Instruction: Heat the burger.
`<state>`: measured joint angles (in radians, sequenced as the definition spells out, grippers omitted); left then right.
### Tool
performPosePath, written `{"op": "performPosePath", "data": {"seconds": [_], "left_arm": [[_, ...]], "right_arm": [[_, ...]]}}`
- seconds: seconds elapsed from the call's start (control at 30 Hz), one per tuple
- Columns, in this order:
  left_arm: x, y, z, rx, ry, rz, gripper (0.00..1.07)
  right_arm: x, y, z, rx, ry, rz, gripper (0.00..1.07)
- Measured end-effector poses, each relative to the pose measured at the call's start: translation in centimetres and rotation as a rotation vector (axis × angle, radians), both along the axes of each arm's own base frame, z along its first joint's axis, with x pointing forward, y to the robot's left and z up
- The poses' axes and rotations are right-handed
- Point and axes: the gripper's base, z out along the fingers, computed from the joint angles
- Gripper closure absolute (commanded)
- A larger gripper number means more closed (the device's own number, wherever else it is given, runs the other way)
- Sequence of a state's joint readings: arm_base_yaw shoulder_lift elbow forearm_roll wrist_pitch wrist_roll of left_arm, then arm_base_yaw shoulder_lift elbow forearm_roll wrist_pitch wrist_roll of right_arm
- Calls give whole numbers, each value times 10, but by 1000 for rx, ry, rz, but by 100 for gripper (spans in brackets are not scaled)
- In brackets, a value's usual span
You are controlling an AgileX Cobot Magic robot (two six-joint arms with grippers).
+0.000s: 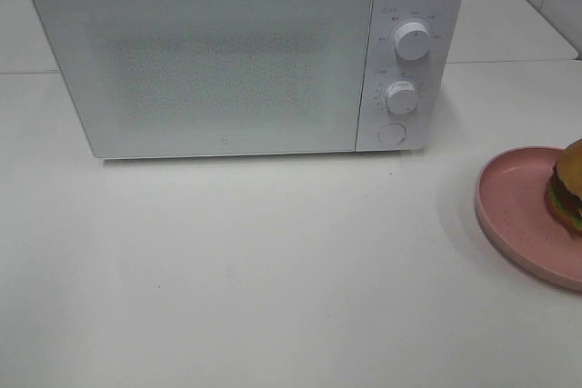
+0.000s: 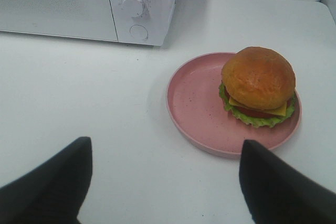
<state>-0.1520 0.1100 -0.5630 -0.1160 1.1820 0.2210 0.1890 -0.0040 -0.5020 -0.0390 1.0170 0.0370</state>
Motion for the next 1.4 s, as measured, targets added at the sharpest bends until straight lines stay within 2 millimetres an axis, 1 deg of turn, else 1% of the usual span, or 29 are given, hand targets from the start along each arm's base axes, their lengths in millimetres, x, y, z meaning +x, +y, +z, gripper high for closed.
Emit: {"op": "performPosePath", "data": {"seconds": [0.1, 0.13, 0.17, 0.23, 0.37, 0.87, 1.23, 1.4], "left_arm": [[-4, 0, 0, -2, -34, -8, 106], [-12, 1, 2, -1, -117, -21, 106], [-15, 2, 3, 5, -165, -28, 106], [-15, 2, 3, 4, -176, -30, 106], [-9, -1, -6, -13, -172, -43, 106], [-7, -2, -6, -24, -185, -44, 106], [-7, -2, -6, -24, -185, -44, 106], [-7, -3, -6, -21, -186, -2, 106]], "right_arm": [[0, 0, 0, 0, 0, 0, 35], [0, 0, 0, 0, 0, 0, 35], [0, 0, 0, 0, 0, 0, 35], [0, 0, 0, 0, 0, 0, 35], [0, 0, 0, 0, 0, 0, 35], [0, 0, 0, 0, 0, 0, 35], [0, 0, 0, 0, 0, -122, 35], [-1, 1, 0, 0, 0, -158, 35]]}}
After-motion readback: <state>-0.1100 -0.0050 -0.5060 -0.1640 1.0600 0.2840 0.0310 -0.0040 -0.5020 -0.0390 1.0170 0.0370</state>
